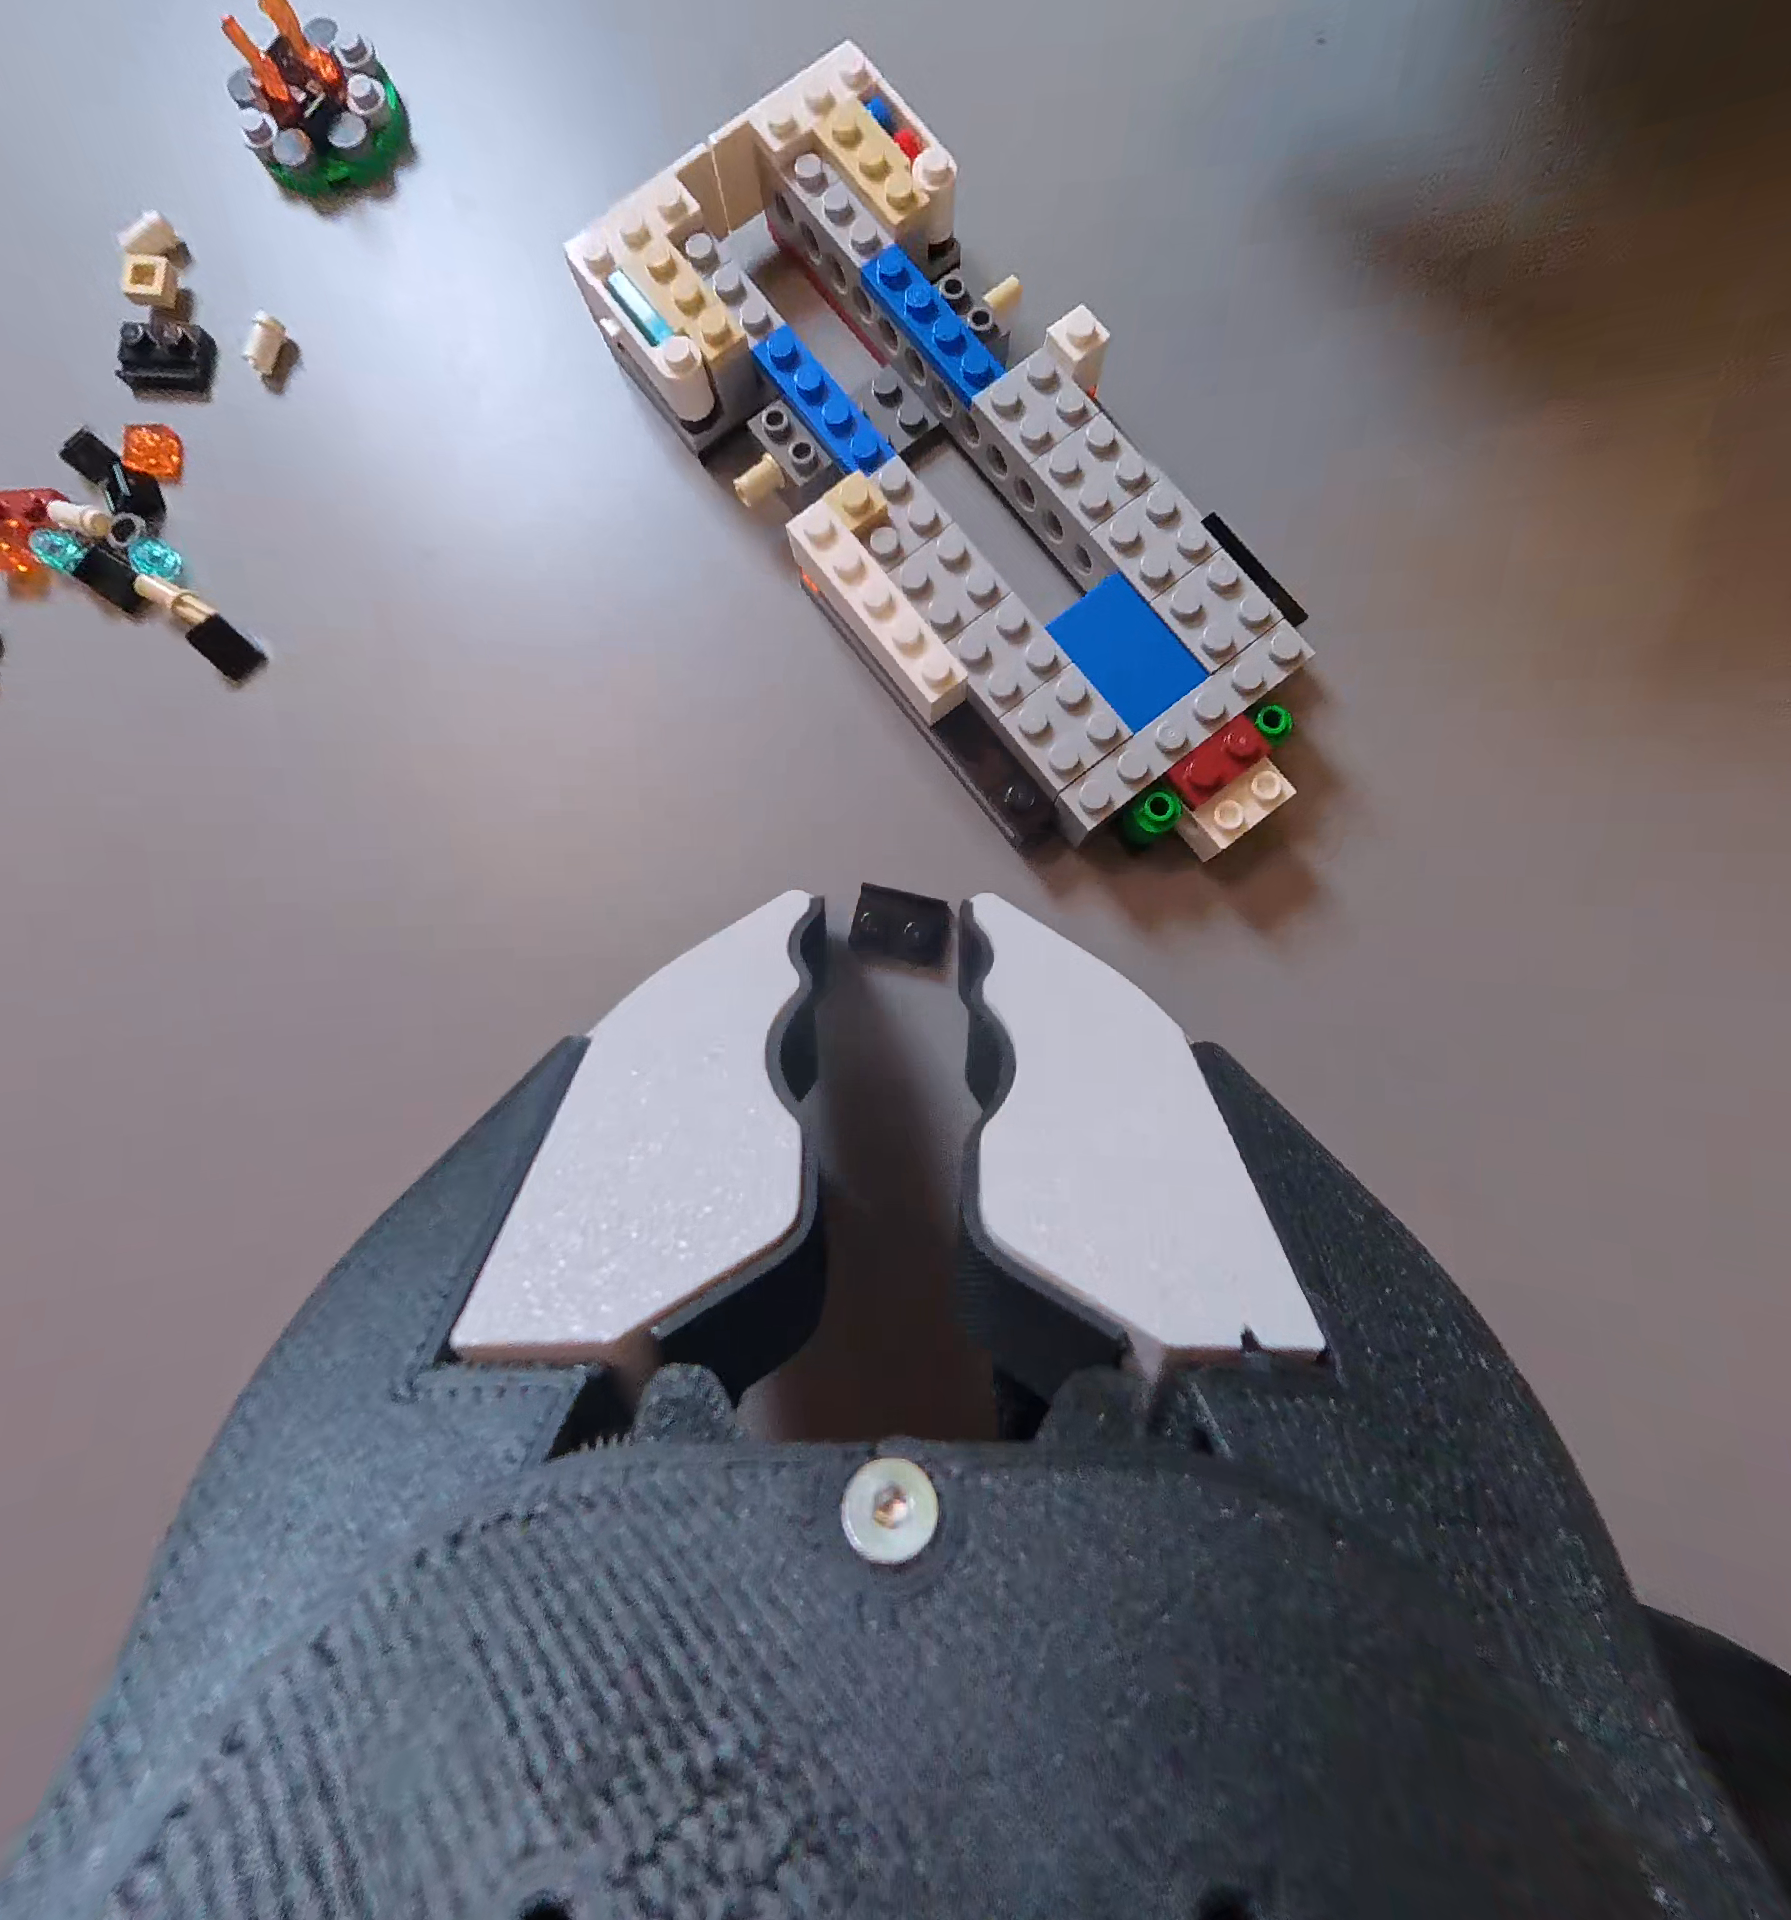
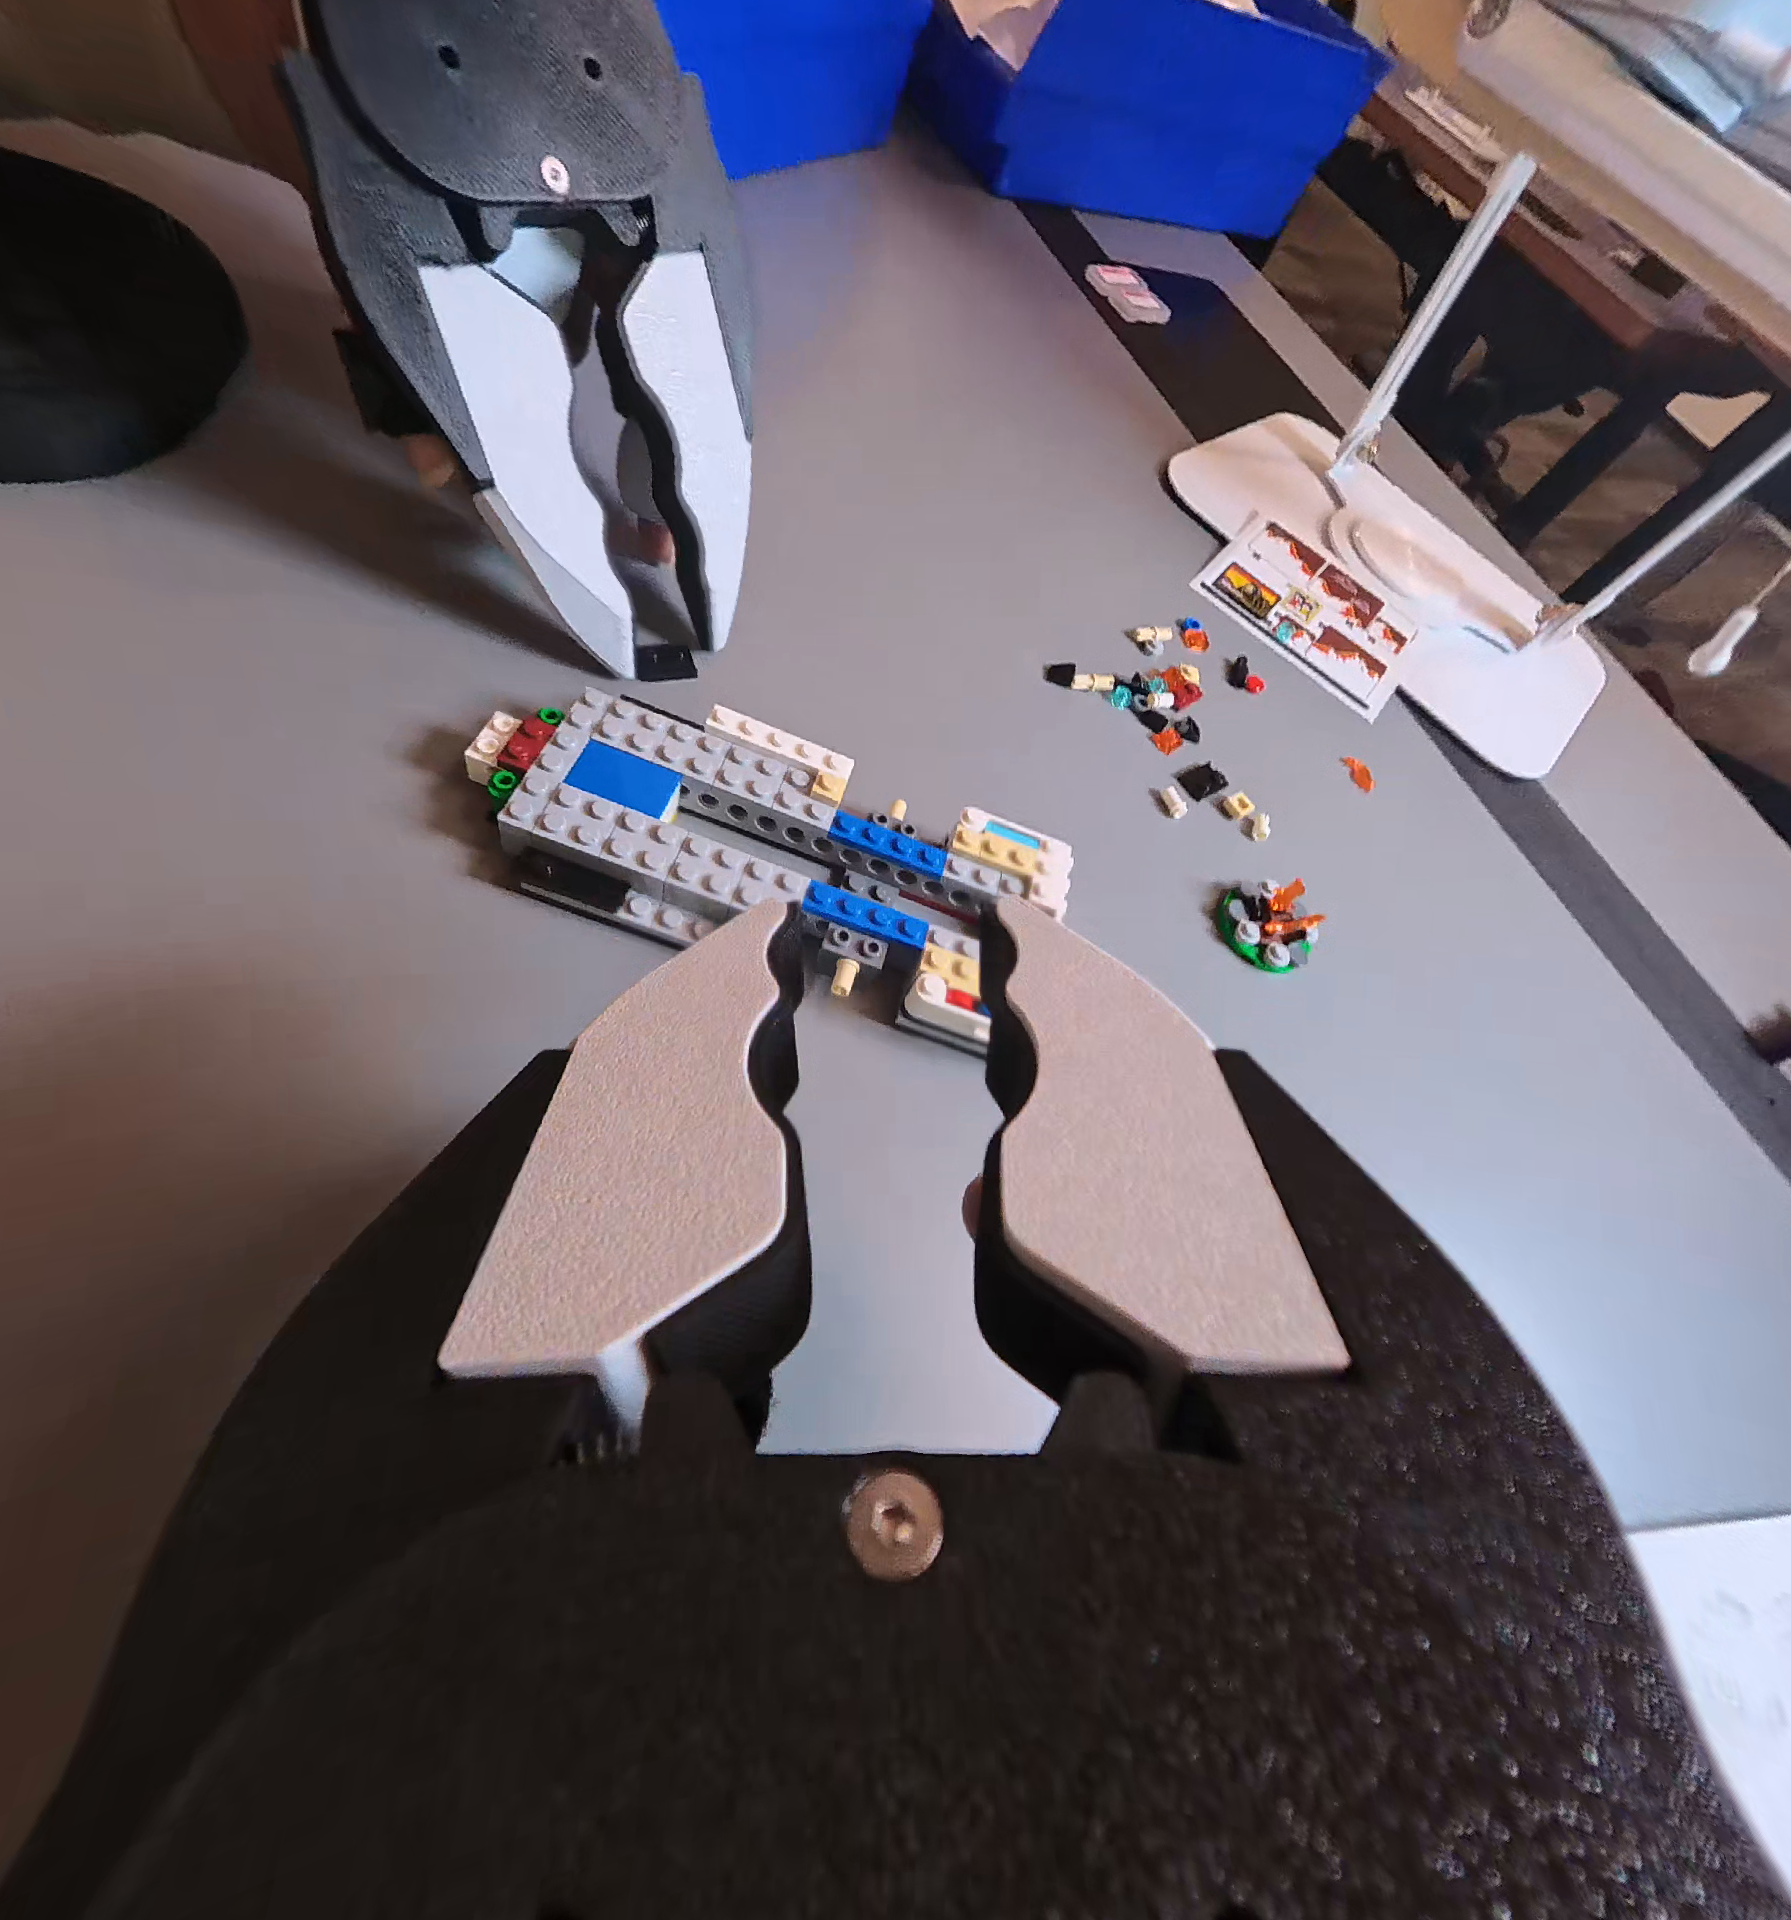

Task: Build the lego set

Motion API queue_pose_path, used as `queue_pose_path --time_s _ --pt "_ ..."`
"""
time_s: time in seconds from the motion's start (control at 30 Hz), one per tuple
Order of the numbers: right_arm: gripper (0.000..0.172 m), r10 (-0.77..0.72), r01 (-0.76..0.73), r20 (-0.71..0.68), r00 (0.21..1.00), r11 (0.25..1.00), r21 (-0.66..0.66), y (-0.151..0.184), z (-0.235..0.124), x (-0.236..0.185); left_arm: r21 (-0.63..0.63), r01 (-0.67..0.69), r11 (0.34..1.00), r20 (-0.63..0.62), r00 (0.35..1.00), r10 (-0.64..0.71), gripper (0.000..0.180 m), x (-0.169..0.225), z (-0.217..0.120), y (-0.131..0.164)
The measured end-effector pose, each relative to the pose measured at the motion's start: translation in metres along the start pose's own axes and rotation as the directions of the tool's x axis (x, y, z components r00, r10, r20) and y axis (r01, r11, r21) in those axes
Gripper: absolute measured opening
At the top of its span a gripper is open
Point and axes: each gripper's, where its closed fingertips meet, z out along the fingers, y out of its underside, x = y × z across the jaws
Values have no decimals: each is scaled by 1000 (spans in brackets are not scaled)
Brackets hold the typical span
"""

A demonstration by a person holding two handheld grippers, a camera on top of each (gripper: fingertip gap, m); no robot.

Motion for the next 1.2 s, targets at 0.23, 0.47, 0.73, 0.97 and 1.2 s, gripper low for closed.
queue_pose_path --time_s 0.23,0.47,0.73,0.97,1.2 --pt "34 23 -24 -30 999 999 -31 11 -7 14 97 5 995 12 1000 -6 37 -1 -10 -15" --pt "37 111 -109 -129 985 994 23 16 -28 42 372 65 926 136 983 -124 34 -12 -56 -32" --pt "0 222 -185 -233 947 968 171 8 -44 62 548 44 835 367 885 -288 0 -27 -119 -25" --pt "2 302 -263 -224 927 946 188 -1 -52 67 510 55 859 713 531 -457 3 -82 -272 62" --pt "5 262 -228 -193 945 956 185 -18 -45 51 -188 464 866 526 792 -310 23 -131 -265 210"
